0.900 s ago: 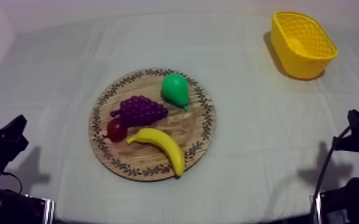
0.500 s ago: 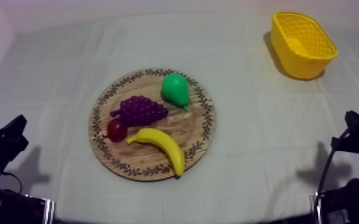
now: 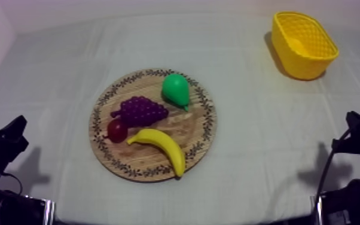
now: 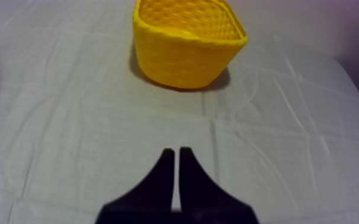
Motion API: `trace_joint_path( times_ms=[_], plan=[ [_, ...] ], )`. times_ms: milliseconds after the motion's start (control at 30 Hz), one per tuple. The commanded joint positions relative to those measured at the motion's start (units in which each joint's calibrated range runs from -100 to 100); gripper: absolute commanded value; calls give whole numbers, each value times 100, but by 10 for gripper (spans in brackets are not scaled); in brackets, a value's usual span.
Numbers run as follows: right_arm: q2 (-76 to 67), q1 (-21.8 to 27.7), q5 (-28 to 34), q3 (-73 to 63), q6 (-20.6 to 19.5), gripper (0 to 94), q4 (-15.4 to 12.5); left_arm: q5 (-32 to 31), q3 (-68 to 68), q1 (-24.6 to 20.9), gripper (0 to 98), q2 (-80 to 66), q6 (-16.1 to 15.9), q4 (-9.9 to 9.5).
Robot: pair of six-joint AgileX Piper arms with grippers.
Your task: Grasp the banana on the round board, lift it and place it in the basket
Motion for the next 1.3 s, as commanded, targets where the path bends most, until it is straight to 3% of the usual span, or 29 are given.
trace_joint_path(
  times_ms=[0, 367, 567, 1033, 1267],
  plan=[
    [-1, 17, 43, -2, -18, 7, -2, -1, -3, -2, 1, 0, 0, 4],
    [252, 0, 510, -829, 1490, 3, -774, -1, -3, 0, 1, 0, -1, 2],
    [1213, -450, 707, -1983, 1808, 3, -824, -1, -3, 4, 1, 0, 2, -1],
    [3720, -1752, 1295, -4740, 1581, 3, -462, -1, -3, 5, 1, 0, 0, -1],
    [4763, -2549, 1750, -5823, 1189, 3, -231, -1, -3, 5, 1, 0, 0, -1]
  ],
)
